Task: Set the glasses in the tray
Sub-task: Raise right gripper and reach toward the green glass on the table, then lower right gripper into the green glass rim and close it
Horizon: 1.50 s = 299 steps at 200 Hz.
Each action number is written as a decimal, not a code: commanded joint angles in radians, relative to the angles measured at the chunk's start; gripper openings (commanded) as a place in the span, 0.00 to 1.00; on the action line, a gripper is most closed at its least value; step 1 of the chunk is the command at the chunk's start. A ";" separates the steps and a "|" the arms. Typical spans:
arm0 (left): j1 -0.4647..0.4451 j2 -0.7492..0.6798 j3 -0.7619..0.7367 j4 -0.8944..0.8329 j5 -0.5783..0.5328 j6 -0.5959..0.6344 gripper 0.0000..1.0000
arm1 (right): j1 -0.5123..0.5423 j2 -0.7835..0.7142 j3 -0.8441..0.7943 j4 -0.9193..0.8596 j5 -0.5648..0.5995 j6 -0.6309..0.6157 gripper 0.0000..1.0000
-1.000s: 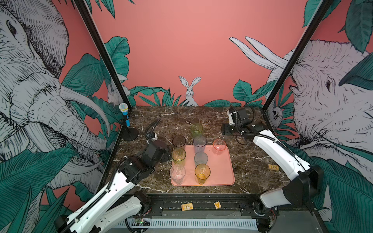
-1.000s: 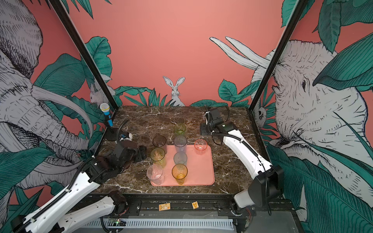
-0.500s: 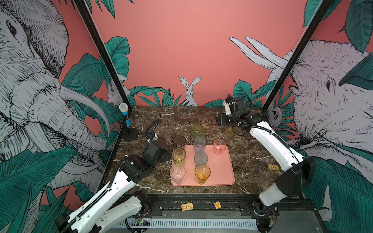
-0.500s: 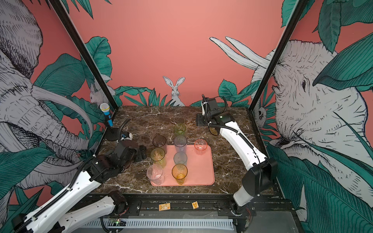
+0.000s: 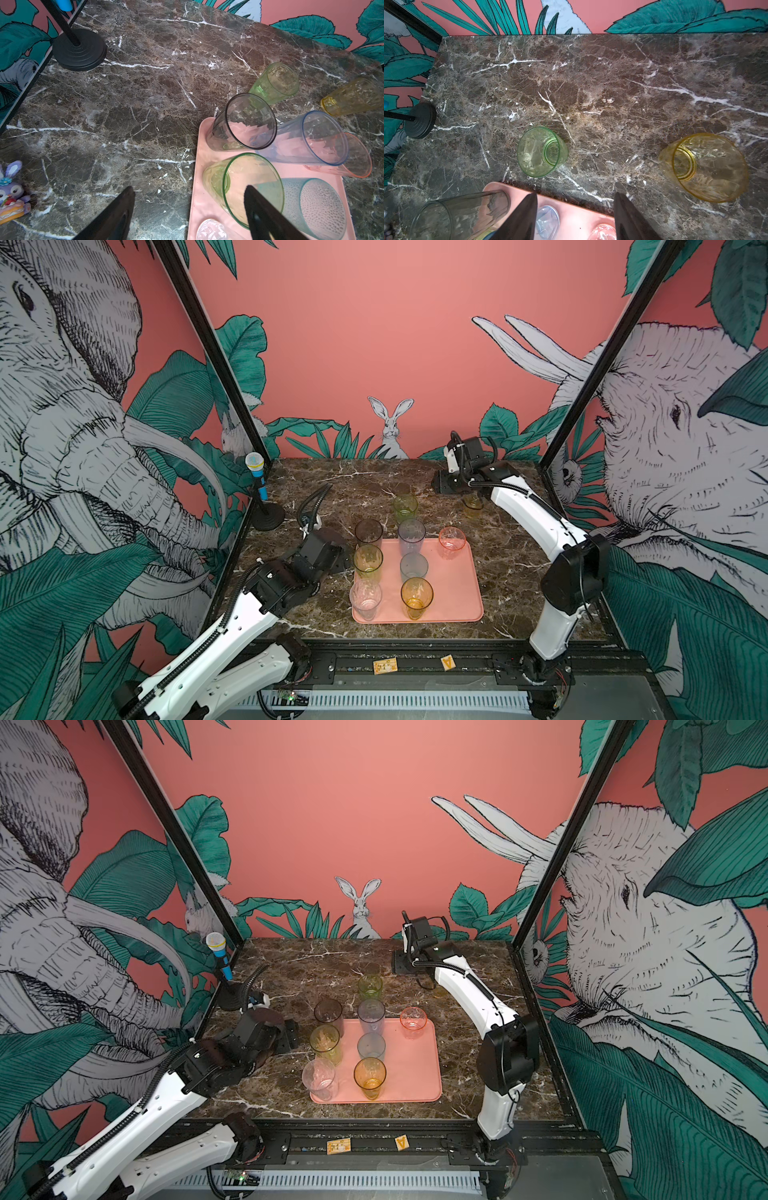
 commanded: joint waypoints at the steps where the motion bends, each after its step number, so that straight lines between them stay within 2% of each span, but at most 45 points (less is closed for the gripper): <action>1: 0.003 -0.007 0.011 -0.035 -0.035 -0.021 0.84 | 0.010 0.028 0.031 0.044 -0.027 0.028 0.61; 126: 0.003 0.044 0.011 -0.038 -0.063 -0.052 0.84 | 0.051 0.199 0.067 0.120 -0.057 0.028 0.61; 299: 0.003 0.126 0.026 0.019 -0.060 -0.061 0.83 | 0.077 0.318 0.095 0.160 -0.060 0.017 0.60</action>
